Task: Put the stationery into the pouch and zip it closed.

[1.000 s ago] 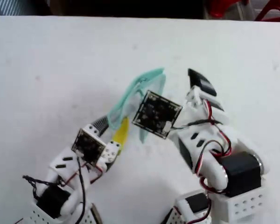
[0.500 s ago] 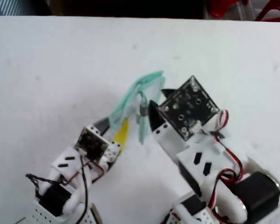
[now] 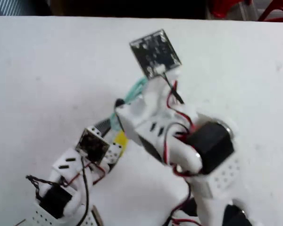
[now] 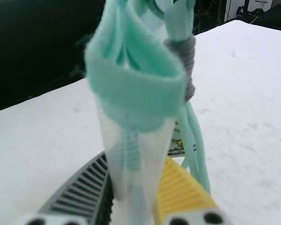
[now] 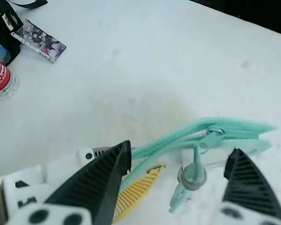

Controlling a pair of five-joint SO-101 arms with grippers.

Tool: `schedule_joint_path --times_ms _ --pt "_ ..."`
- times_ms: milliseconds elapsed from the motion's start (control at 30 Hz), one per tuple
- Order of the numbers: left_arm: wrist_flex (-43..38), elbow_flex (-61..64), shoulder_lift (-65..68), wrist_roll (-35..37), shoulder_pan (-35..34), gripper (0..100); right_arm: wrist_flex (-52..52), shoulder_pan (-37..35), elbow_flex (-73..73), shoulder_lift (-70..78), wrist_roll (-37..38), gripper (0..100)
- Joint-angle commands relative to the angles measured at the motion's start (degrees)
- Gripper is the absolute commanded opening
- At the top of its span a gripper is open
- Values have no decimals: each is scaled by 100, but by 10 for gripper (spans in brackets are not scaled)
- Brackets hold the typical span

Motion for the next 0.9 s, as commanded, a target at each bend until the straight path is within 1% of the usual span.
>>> schedule_joint_path --times_ms 0,100,267,400,467,633,867 --pt "-176 -132 -66 -62 -31 22 119 -189 -659 453 -273 320" --pt "-176 -132 -66 -62 -40 22 145 -382 -800 514 -273 320" --pt "-176 -132 -66 -79 -40 22 154 -690 -615 -189 -237 319" --pt "-211 -132 -66 -484 -40 22 136 -1086 -18 -848 -114 318" --pt "-343 -35 -66 -501 -40 22 127 -1095 290 -1077 -44 318" --pt "-949 325 -66 -536 -40 22 119 -1086 809 -1121 0 318" --pt "-1037 343 -66 -545 -66 22 119 -1077 949 -1121 -9 318"
